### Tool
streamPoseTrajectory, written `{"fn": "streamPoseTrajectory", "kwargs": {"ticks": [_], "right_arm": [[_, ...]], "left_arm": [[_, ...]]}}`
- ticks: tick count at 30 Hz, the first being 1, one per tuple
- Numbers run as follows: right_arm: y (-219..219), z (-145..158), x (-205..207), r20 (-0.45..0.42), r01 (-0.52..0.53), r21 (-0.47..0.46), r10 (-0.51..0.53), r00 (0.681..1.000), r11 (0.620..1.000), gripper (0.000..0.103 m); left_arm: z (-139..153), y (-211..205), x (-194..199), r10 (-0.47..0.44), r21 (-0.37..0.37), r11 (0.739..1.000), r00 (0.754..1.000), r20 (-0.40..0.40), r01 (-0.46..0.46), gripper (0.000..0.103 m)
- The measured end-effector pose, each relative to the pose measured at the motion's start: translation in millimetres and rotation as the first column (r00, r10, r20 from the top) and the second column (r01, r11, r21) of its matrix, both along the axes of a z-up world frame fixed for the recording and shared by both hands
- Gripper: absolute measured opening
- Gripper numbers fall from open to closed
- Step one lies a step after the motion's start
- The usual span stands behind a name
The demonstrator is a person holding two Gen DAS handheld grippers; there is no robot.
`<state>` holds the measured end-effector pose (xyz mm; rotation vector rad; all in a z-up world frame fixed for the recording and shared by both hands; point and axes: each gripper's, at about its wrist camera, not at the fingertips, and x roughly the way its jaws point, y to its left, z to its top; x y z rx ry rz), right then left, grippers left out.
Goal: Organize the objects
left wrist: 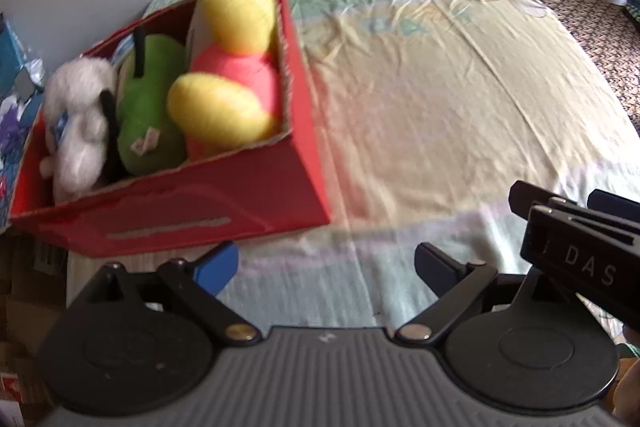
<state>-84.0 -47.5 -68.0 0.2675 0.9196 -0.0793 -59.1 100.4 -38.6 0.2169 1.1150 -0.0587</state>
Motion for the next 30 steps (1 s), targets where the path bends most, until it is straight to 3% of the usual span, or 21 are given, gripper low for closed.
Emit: {"fn": "streamPoseTrajectory", "kwargs": {"ticks": [25,30], "right_arm": [[16.1,-16.9,-2.6,-0.02,-0.168,0.011,0.168,0.986,0.986,0.072],[32.1,-6.8,-1.4,0.005,-0.168,-0.006,0.168,0.986,0.986,0.072]], "left_arm": [[-13.6,11.7,-21.1,0.176,0.048,0.983,0.984,-0.028,-0.175,0.096],[-15.7,20.7,-23.8,0.184,0.043,0.982,0.982,-0.035,-0.183,0.096]]}}
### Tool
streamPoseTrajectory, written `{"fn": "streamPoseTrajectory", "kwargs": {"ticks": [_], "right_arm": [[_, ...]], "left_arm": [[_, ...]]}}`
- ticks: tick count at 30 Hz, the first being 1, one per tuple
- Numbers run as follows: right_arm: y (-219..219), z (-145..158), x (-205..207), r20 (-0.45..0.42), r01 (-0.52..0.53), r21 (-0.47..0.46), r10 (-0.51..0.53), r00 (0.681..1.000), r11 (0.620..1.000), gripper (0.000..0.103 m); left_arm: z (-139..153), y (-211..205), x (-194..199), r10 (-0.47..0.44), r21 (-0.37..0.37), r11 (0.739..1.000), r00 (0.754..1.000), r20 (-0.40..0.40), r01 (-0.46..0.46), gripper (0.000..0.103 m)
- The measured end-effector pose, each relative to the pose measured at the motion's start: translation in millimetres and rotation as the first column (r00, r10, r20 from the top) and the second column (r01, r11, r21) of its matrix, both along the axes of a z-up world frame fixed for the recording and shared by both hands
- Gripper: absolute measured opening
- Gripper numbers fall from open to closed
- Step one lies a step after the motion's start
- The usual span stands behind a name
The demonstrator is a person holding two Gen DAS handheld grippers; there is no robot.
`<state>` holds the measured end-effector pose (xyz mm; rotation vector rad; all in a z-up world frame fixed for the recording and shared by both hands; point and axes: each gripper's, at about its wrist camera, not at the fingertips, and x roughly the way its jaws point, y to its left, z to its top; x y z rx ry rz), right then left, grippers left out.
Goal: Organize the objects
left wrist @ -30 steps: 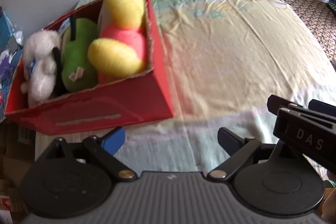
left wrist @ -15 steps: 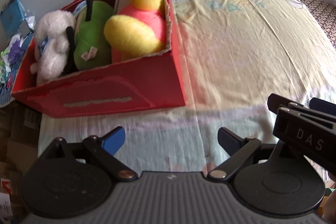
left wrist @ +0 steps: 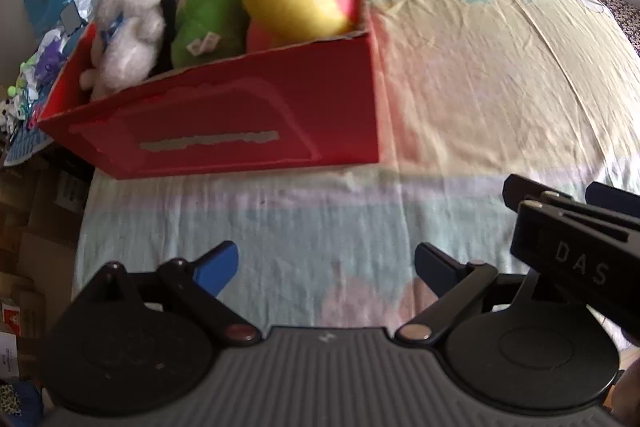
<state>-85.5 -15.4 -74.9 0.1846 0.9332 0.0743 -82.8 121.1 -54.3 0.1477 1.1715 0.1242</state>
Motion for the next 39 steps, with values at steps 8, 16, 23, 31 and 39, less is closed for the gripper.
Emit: {"fn": "streamPoseTrajectory", "kwargs": {"ticks": [8,16,23,31,39], "right_arm": [[42.4,21.2,1.1,0.043,0.006,-0.018,-0.006,0.999,1.0,0.072],[89.0,44.6,1.0,0.097,0.008,-0.021,-0.006,0.995,1.0,0.072],[119.8,56.9,4.1,0.151,0.008,-0.008,-0.006,0.989,1.0,0.071],[135.6,69.3,10.1,0.195,0.03,0.006,-0.031,0.98,1.0,0.071],[145.4,79.0,23.1,0.207,0.043,0.042,-0.05,0.977,0.998,0.071]], "left_arm": [[18.9,42.1,4.7,-0.004,-0.012,1.0,0.998,0.056,0.005,0.096],[40.3,88.6,-0.4,-0.007,-0.057,0.998,0.995,0.103,0.013,0.096],[59.2,125.3,-1.8,-0.005,-0.063,0.998,0.986,0.166,0.016,0.096],[75.0,156.0,7.3,-0.014,-0.037,0.999,0.972,0.236,0.024,0.096],[81.6,170.3,24.2,-0.059,0.003,0.998,0.965,0.255,0.061,0.098]]}}
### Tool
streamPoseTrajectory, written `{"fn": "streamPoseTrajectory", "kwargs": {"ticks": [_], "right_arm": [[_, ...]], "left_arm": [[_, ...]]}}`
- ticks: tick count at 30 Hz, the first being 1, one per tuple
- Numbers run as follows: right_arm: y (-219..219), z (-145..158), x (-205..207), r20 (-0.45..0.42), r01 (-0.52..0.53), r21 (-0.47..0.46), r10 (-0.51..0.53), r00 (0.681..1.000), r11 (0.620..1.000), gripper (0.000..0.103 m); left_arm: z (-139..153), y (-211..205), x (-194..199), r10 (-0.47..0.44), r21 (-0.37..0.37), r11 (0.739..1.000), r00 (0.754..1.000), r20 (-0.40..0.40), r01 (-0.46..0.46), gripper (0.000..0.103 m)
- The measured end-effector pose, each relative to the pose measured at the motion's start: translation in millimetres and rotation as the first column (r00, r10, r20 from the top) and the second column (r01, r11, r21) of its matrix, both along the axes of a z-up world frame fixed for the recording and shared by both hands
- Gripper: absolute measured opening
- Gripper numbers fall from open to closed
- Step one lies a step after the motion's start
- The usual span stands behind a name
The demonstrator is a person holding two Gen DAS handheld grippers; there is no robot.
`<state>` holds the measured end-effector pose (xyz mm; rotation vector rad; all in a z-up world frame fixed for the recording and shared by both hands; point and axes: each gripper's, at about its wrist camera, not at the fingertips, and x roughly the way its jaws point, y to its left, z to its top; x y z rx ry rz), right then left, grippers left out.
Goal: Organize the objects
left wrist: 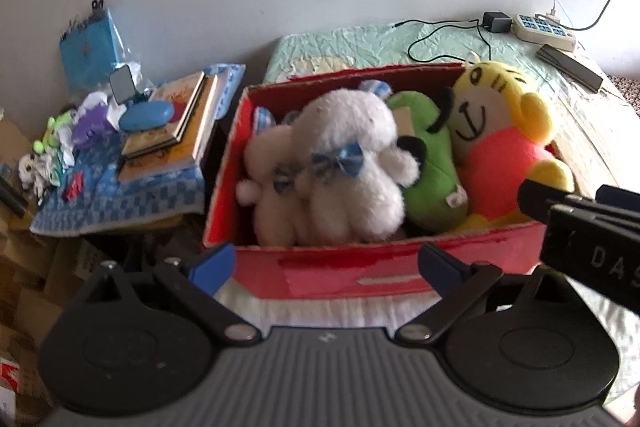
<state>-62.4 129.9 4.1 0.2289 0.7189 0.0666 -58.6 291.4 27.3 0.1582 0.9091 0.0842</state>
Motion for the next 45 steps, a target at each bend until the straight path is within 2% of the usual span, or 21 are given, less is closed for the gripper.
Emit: {"fn": "streamPoseTrajectory", "kwargs": {"ticks": [5,18,33,45], "right_arm": [[3.5,2.6,5.9,0.019,-0.02,-0.007,0.021,1.0,1.0,0.071],[-6.5,-10.5,17.5,-0.024,-0.057,0.016,0.057,0.998,0.998,0.067],[-8.9,-14.7,10.4,-0.02,-0.038,0.021,0.038,0.999,0.999,0.065],[0.4,-14.8,4.8,-0.017,-0.025,0.007,0.025,1.0,1.0,0.065]], "left_arm": [[2.4,10.8,15.4,0.016,-0.002,1.0,1.0,-0.01,-0.016,0.098],[0.4,17.8,38.9,0.076,-0.003,0.997,0.997,-0.012,-0.076,0.098],[-7.6,13.3,41.1,0.064,0.005,0.998,0.998,-0.03,-0.064,0.098],[-10.3,24.7,35.4,0.061,-0.023,0.998,0.998,-0.033,-0.062,0.098]]}}
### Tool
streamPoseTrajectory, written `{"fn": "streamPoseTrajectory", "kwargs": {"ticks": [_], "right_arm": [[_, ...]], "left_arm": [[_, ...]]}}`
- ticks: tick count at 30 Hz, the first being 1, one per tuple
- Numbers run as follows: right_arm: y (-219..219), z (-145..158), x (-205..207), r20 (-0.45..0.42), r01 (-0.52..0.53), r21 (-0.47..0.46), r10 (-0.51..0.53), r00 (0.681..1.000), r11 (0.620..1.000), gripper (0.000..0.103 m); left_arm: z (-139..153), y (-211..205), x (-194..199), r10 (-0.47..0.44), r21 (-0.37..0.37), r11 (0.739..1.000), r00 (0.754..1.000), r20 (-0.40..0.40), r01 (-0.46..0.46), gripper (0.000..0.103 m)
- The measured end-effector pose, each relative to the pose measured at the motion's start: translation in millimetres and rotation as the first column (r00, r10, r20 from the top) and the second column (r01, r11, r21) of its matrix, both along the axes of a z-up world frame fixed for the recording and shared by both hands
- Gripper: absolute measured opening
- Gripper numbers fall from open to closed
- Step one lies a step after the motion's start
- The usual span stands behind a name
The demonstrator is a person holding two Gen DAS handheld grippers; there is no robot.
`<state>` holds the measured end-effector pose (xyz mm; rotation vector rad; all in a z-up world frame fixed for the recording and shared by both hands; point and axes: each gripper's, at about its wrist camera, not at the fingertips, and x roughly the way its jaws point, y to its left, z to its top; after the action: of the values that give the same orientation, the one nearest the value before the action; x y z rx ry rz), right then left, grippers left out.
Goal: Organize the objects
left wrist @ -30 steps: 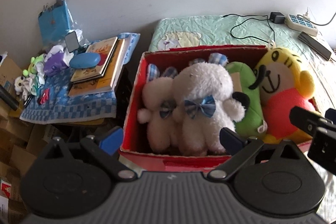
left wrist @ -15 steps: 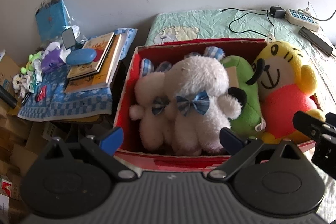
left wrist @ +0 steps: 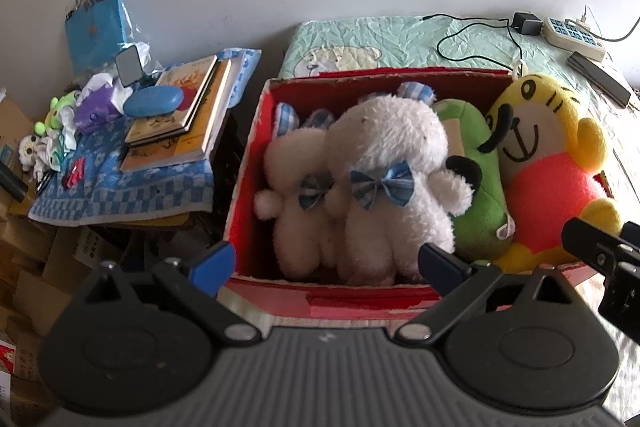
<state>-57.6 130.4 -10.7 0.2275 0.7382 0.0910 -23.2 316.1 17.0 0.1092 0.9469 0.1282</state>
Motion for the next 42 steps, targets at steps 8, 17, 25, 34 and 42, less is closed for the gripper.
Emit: {"fn": "streamPoseTrajectory", "kwargs": {"ticks": [8,17,25,34,42], "right_arm": [[7.0,0.3,-1.8,0.008,-0.008,-0.019,0.008,1.0,1.0,0.064],[6.9,4.8,6.8,0.013,-0.002,-0.011,0.002,1.0,1.0,0.063],[7.4,6.1,9.7,0.029,0.007,-0.006,-0.006,1.0,1.0,0.064],[8.7,6.2,10.4,0.035,0.005,-0.008,-0.005,0.999,1.0,0.064],[7.8,6.2,11.0,0.043,0.001,-0.012,-0.001,0.999,1.0,0.063]], "left_arm": [[0.6,5.2,-2.8,-0.001,-0.013,1.0,1.0,0.003,0.001,0.098],[-1.6,10.0,-2.2,0.007,-0.033,0.999,1.0,-0.01,-0.007,0.098],[-0.5,9.2,-0.3,-0.001,-0.031,1.0,1.0,-0.003,0.001,0.098],[0.1,10.9,2.5,0.003,-0.031,1.0,1.0,0.0,-0.003,0.098],[0.1,11.0,4.2,0.0,-0.035,0.999,1.0,-0.001,0.0,0.098]]}}
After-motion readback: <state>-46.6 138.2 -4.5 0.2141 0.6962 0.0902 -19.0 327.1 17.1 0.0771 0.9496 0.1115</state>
